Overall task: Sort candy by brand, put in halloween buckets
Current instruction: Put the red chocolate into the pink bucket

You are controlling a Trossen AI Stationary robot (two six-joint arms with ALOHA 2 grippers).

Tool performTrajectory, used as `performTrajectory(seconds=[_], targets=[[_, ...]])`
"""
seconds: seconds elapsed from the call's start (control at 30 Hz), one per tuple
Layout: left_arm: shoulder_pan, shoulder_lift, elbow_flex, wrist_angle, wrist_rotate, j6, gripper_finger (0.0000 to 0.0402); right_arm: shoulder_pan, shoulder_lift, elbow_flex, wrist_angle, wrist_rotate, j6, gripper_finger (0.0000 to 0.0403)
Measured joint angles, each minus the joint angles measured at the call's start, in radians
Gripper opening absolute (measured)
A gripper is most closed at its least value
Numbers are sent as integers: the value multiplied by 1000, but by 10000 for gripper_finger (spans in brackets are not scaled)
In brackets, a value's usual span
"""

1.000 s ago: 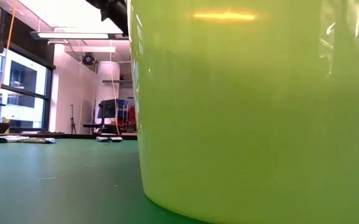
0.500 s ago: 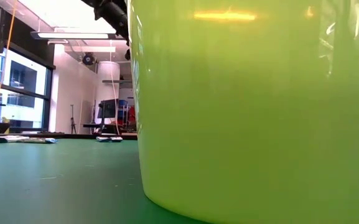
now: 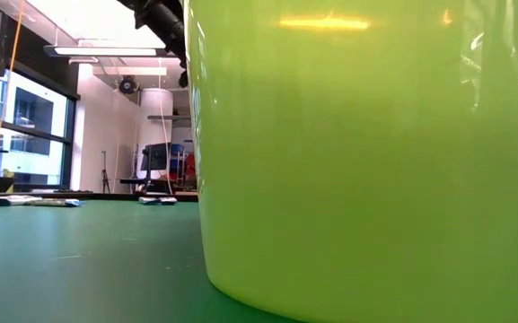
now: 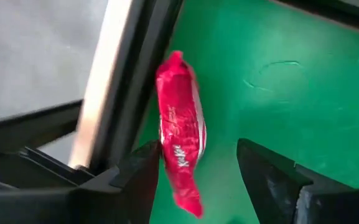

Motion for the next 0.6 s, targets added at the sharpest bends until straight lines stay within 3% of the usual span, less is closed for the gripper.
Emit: performTrajectory(seconds=[0.3, 0.6], targets=[[0, 0, 0, 0, -2, 28, 229, 6, 0, 0, -12, 18, -43, 188], [0, -1, 0, -24, -1, 11, 229, 65, 6, 0, -24, 44, -140, 58]])
